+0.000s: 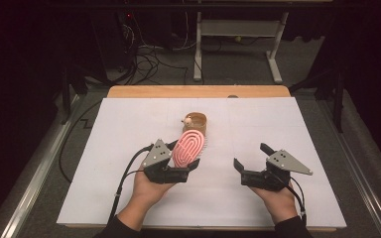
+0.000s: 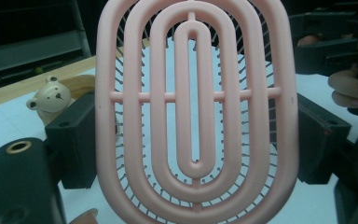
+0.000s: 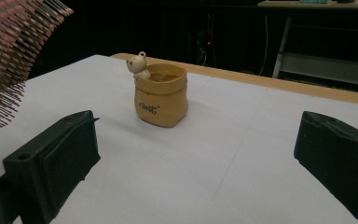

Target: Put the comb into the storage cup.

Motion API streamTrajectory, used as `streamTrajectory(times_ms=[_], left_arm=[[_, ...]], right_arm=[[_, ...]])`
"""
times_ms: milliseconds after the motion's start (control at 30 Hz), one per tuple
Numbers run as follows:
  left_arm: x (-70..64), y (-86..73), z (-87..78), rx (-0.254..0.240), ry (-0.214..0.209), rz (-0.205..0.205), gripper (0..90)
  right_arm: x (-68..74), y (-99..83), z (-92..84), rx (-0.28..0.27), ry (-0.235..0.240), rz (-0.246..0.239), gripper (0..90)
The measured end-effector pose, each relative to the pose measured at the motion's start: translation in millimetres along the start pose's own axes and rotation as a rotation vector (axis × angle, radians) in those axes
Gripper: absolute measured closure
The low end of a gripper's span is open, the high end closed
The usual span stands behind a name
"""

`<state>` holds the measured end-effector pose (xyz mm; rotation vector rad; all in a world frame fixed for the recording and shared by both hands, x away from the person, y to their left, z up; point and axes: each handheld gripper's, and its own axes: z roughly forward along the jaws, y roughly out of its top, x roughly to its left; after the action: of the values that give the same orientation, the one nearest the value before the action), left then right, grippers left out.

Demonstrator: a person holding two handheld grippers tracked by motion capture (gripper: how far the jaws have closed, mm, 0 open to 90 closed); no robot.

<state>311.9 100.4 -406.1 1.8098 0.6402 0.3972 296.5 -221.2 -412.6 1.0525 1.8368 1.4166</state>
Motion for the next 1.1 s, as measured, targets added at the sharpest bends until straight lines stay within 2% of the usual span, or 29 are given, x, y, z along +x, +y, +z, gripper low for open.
streamTrajectory(times_ms=[433, 867, 1100], left_arm=[[-4.7, -1.3, 0.3, -0.008, 0.018, 0.024, 18.1], [-19.4, -2.5, 8.5, 0.019, 0.024, 0.074, 18.1], [-24.7, -2.2, 11.2, 0.021, 0.019, 0.083, 18.1]], right_arm=[[14.6, 19.5, 1.6, -0.027, 0.033, 0.006, 0.4], [42.8, 34.6, 8.1, -0.058, 0.132, 0.034, 2.0], [48.2, 36.2, 12.0, -0.055, 0.157, 0.033, 3.9]])
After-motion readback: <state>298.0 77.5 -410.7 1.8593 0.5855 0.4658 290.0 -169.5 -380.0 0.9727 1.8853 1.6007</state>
